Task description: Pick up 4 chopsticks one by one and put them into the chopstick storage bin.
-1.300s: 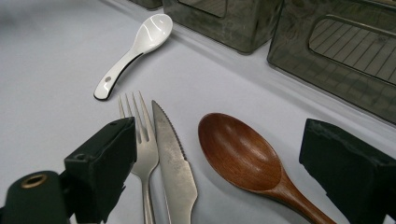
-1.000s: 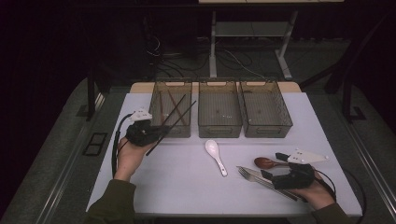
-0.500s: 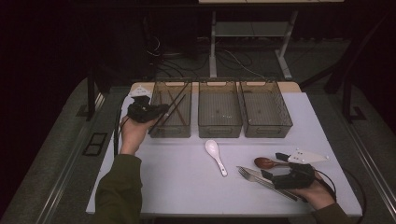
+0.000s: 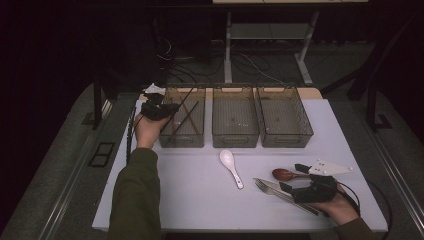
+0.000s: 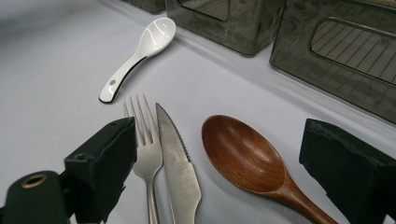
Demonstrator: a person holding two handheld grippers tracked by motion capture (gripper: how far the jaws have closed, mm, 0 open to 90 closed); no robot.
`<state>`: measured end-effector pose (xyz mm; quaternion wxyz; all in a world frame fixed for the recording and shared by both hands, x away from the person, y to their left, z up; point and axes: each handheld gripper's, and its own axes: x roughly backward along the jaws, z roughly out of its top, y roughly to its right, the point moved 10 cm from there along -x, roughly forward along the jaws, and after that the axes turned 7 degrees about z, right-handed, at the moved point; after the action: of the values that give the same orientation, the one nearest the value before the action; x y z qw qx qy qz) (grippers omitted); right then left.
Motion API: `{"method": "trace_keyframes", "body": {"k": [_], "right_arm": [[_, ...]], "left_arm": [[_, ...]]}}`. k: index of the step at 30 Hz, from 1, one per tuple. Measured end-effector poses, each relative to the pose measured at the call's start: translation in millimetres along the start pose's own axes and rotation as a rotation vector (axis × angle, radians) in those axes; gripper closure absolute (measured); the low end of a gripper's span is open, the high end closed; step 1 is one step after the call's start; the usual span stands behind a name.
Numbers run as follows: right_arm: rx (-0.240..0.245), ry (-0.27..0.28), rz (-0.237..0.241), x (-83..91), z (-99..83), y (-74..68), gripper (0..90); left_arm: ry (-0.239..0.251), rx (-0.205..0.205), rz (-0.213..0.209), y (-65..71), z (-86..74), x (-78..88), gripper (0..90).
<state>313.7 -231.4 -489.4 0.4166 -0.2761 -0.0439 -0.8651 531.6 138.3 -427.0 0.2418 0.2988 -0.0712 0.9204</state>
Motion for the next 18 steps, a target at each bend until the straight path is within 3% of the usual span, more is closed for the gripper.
{"method": "trace_keyframes", "body": {"k": [9,11,18], "right_arm": [[0.000,0.003,0.003,0.2,0.3,-0.1,11.4],[0.000,0.004,0.002,0.3,0.3,0.2,11.4],[0.000,0.003,0.003,-0.1,0.3,-0.1,11.4]], "left_arm": [[-0.056,0.000,0.016,-1.0,-12.1,-13.1,84.9],[-0.053,0.005,0.019,-0.7,-12.1,-14.6,71.7],[-0.026,-0.003,0.004,5.0,-6.4,-13.0,57.6]]}}
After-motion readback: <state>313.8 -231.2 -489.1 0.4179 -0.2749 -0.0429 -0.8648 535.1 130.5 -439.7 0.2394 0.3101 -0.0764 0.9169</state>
